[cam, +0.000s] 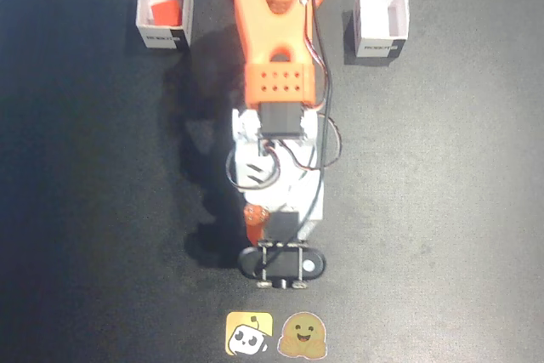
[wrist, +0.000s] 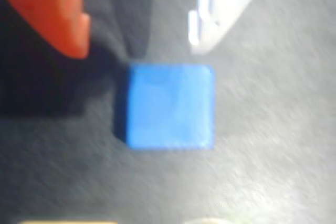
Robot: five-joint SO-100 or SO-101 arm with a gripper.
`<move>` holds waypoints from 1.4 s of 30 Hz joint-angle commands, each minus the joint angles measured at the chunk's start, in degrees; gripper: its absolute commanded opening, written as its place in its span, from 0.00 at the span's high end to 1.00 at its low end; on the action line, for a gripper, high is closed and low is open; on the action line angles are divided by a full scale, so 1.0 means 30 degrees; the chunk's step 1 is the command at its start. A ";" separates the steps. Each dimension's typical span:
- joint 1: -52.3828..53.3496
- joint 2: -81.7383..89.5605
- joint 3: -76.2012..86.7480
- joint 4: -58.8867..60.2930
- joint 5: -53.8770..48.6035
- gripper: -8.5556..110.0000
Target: Put the red cube in the right box and the blue cube in the left box.
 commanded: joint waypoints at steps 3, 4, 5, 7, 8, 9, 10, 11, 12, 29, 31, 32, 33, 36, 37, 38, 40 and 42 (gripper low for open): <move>-0.0439 -0.0586 -0.1201 -0.1699 0.0234 0.80; -0.0469 -0.0762 -0.1201 -0.1992 0.0293 0.80; -0.0527 -0.0938 -0.1201 -0.2285 0.0293 0.79; -0.0615 -0.1230 -0.1230 -0.2783 0.0352 0.79; -0.0674 -0.1377 -0.1289 -0.2988 0.0352 0.78; -0.0732 -0.1494 -0.1348 -0.3105 0.0352 0.77; -0.0762 -0.1611 -0.1523 -0.3105 0.0381 0.77; -0.0820 -0.1758 -0.1641 -0.3105 0.0381 0.76; -0.0879 -0.1904 -0.1758 -0.3105 0.0439 0.76; -0.1055 -0.4424 -0.2344 -0.4131 0.0908 0.75; -0.1055 -0.4570 -0.2197 -0.4307 0.0908 0.75; -0.1025 -0.4687 -0.2197 -0.4336 0.0908 0.75; -0.1025 -0.4805 -0.2197 -0.4395 0.0908 0.75; -0.0967 -0.5156 -0.2080 -0.4658 0.0937 0.75; -0.0967 -0.5215 -0.2051 -0.4717 0.0937 0.75; -0.0967 -0.5273 -0.2080 -0.4717 0.0937 0.75; -0.0967 -0.5391 -0.2021 -0.4717 0.0996 0.76; -0.0938 -0.5566 -0.1992 -0.4717 0.1084 0.77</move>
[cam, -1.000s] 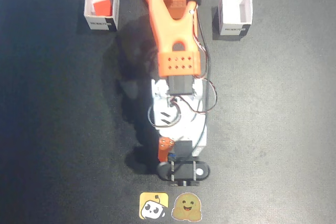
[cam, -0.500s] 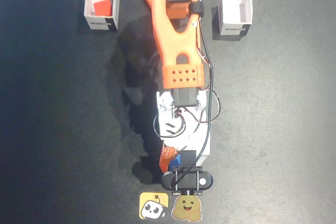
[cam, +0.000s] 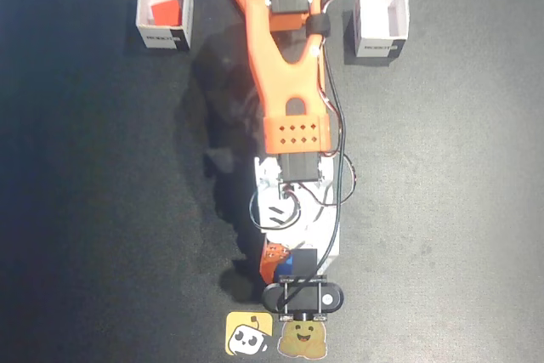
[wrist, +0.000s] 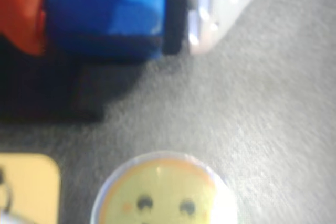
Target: Put the red cube in the right box and the blue cube in the left box.
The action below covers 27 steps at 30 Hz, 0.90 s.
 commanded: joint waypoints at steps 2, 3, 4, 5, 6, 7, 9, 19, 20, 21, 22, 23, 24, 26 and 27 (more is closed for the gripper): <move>0.0029 0.0029 -0.0117 -0.0410 0.0352 0.79; 0.0029 0.0000 -0.0029 -0.0498 0.0381 0.79; 0.0029 -0.0059 0.0000 -0.0527 0.0381 0.79; 0.0029 -0.0117 0.0000 -0.0557 0.0410 0.80; 0.0029 -0.0176 0.0000 -0.0557 0.0410 0.80; 0.0029 -0.0176 0.0029 -0.0586 0.0410 0.81; 0.0088 -0.0176 0.0088 -0.0586 0.0410 0.82; 0.0029 0.1494 0.0205 0.1729 0.0557 0.84; 0.0000 0.1875 0.0205 0.2197 0.0557 0.84; -0.0029 0.2256 0.0205 0.2666 0.0557 0.84; -0.0059 0.2607 0.0205 0.3135 0.0557 0.84; -0.0059 0.2959 0.0205 0.3604 0.0527 0.84; -0.0059 0.3398 0.0293 0.3984 0.0498 0.84; -0.0059 0.4248 0.0469 0.4775 0.0498 0.83; -0.0059 0.4629 0.0557 0.5186 0.0439 0.83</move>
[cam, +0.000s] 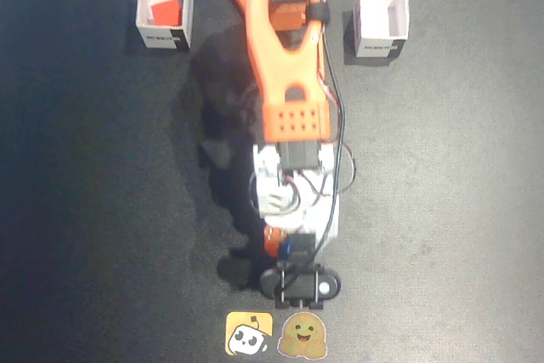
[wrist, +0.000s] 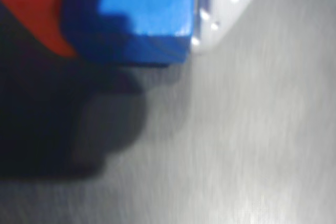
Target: Put the red cube in the right box and the blue cube in the left box.
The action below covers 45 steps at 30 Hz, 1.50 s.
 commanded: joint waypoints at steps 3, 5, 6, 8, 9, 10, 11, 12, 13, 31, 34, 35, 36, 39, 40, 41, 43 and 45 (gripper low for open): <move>-0.0059 0.3662 0.0908 0.1406 0.0000 0.83; -0.0029 0.4922 0.1992 0.1406 0.0029 0.83; -0.0029 0.5537 0.2432 0.1406 0.0029 0.83; -0.0088 0.6445 0.2930 0.1787 0.0176 0.83; -0.0146 0.6855 0.3135 0.1963 0.0176 0.83; -0.0234 0.7236 0.3340 0.2139 0.0176 0.83; -0.0352 0.7559 0.3486 0.2490 0.0234 0.83; -0.0527 0.7939 0.3633 0.2783 0.0293 0.83; -0.0674 0.8408 0.3926 0.3076 0.0293 0.83; -0.7148 1.8809 0.9346 0.8467 0.0059 0.83; -0.8789 1.8838 0.9375 0.8965 0.0205 0.83; -0.9316 1.8838 0.9404 0.9111 0.0264 0.83; -0.9873 1.8838 0.9404 0.9258 0.0293 0.83; -1.1455 1.8838 0.9463 0.9609 0.0469 0.83; -1.1924 1.8896 0.9521 0.9756 0.0498 0.83; -1.2393 1.8926 0.9580 0.9873 0.0527 0.83; -1.3271 1.9072 0.9756 1.0195 0.0615 0.83; -1.4033 1.9336 1.0049 1.0488 0.0703 0.83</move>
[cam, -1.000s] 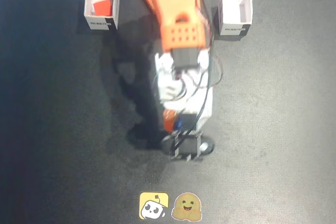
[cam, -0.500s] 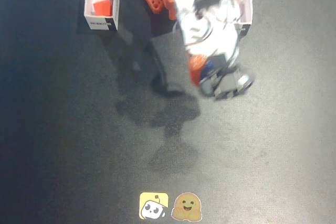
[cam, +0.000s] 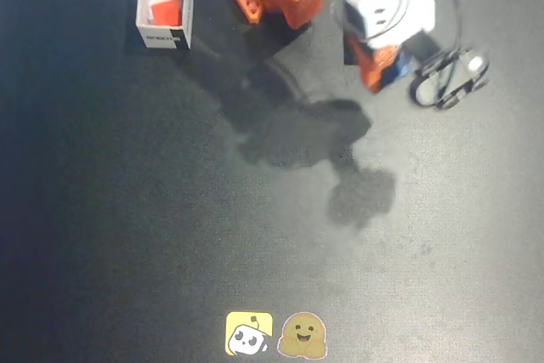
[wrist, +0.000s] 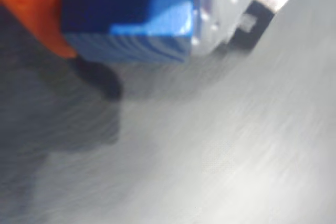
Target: Put the red cube in the right box and the blue cube in the left box.
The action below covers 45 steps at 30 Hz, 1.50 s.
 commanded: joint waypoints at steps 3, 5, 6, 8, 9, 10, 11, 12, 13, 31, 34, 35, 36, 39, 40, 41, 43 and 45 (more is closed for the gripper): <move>-0.1934 0.1758 0.0527 0.0615 0.0264 0.83; -0.2607 0.2168 0.0908 0.0762 0.0381 0.83; -0.3018 0.2344 0.1055 0.0850 0.0498 0.83; -0.3750 0.2666 0.1348 0.1025 0.0791 0.83; -0.4102 0.2725 0.1406 0.1172 0.0908 0.83; -0.4453 0.2783 0.1465 0.1289 0.1113 0.83; -0.4805 0.2871 0.1582 0.1377 0.1289 0.83; -0.5186 0.2930 0.1699 0.1465 0.1436 0.83; -0.5449 0.3047 0.1875 0.1494 0.1523 0.83; -0.8408 0.4336 0.4365 0.1143 0.1846 0.83; -0.8906 0.4336 0.4805 0.0615 0.1787 0.83; -0.9082 0.4336 0.4893 0.0469 0.1816 0.83; -0.9170 0.4336 0.4951 0.0322 0.1787 0.83; -0.9521 0.4307 0.5303 -0.0088 0.1758 0.83; -0.9580 0.4336 0.5391 -0.0205 0.1699 0.83; -0.9580 0.4336 0.5420 -0.0264 0.1611 0.83; -0.9609 0.4336 0.5449 -0.0293 0.1494 0.83; -0.9697 0.4336 0.5508 -0.0352 0.1436 0.83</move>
